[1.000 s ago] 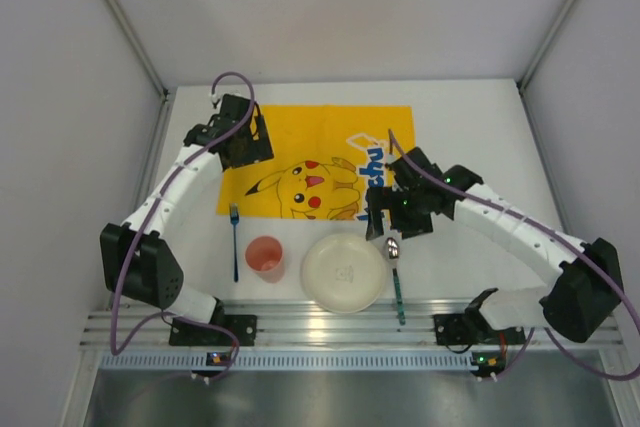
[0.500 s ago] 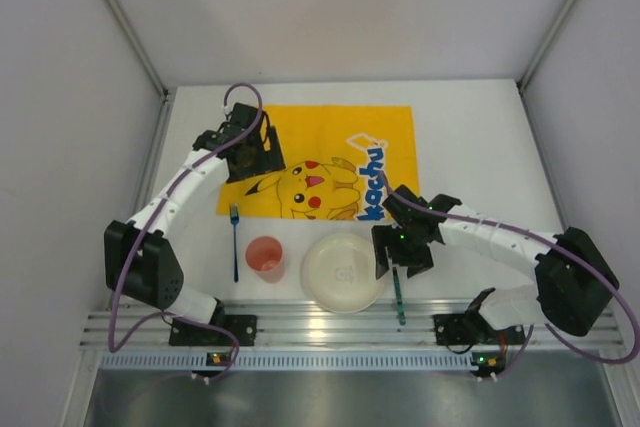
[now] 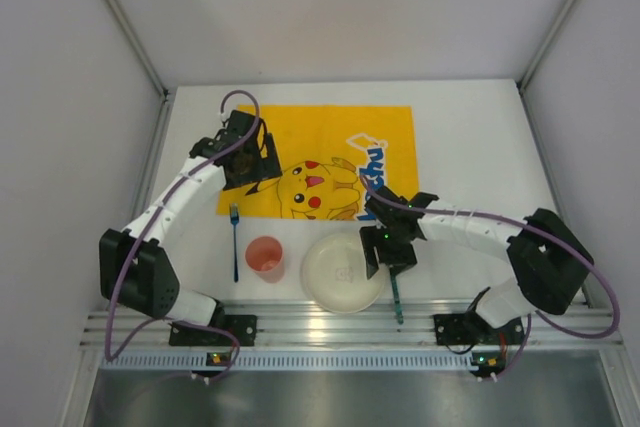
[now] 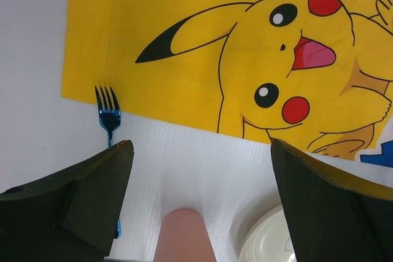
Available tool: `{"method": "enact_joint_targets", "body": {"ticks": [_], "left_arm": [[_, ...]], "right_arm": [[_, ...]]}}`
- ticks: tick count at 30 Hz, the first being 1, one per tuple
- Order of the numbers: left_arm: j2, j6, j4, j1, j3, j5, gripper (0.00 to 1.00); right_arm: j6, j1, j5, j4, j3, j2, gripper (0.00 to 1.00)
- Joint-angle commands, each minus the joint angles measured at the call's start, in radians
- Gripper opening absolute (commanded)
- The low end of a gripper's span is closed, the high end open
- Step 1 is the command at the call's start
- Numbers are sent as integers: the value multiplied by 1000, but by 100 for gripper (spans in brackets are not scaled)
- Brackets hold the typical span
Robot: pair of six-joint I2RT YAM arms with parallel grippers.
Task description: Set the dinner table for one person
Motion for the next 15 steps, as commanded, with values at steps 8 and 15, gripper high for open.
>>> {"method": "enact_joint_targets", "body": {"ticks": [8, 15], "left_arm": [[-30, 9, -1, -3, 16, -28, 99], [2, 15, -2, -3, 36, -18, 99]], "right_arm": [[-19, 29, 25, 23, 89, 57, 59], [-29, 34, 46, 37, 83, 120, 29]]}}
